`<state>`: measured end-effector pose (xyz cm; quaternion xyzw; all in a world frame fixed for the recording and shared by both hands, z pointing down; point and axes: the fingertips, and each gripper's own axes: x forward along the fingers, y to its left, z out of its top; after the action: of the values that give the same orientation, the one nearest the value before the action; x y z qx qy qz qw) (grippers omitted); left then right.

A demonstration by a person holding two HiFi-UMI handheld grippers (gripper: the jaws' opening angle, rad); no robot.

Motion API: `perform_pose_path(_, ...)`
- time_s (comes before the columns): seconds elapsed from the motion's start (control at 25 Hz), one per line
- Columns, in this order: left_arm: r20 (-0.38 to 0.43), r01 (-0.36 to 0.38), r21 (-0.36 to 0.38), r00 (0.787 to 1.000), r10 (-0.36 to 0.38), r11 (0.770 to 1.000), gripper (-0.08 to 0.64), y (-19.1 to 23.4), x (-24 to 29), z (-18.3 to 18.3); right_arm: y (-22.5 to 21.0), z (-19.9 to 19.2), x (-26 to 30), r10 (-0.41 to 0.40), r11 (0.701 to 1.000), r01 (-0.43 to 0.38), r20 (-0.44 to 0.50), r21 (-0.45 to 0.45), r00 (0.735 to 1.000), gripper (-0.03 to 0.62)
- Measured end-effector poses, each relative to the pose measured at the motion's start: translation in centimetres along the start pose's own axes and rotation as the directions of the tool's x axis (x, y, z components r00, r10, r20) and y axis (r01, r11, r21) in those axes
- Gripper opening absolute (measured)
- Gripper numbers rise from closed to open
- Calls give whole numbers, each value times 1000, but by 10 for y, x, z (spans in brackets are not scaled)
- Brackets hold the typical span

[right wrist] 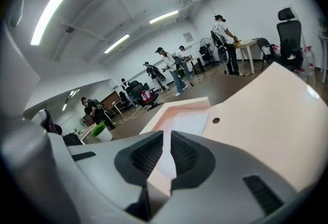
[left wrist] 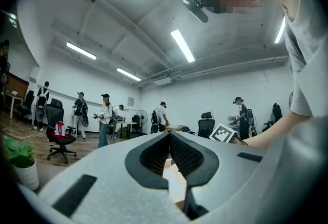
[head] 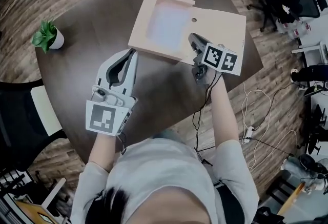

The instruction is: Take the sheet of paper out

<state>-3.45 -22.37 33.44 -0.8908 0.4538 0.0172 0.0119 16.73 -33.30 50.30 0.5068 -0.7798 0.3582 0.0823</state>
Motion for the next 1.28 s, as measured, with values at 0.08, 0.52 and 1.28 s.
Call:
perform_pose_path(0.08, -10, 2, -8, 1000, -2, 1000, 9, 4, 4, -6, -11, -3, 16, 7, 998, -5, -26, 64, 1000, 20)
perform_pose_path(0.52, -63, -26, -53, 998, 23, 998, 9, 29, 19, -39, -56, -25, 85, -37, 989, 65, -204, 131, 978, 126)
perform_pose_path(1.28, -95, -72, -77, 993, 64, 994, 9, 57, 25, -64, -84, -44, 139, -89, 971, 154, -325, 182, 942, 166)
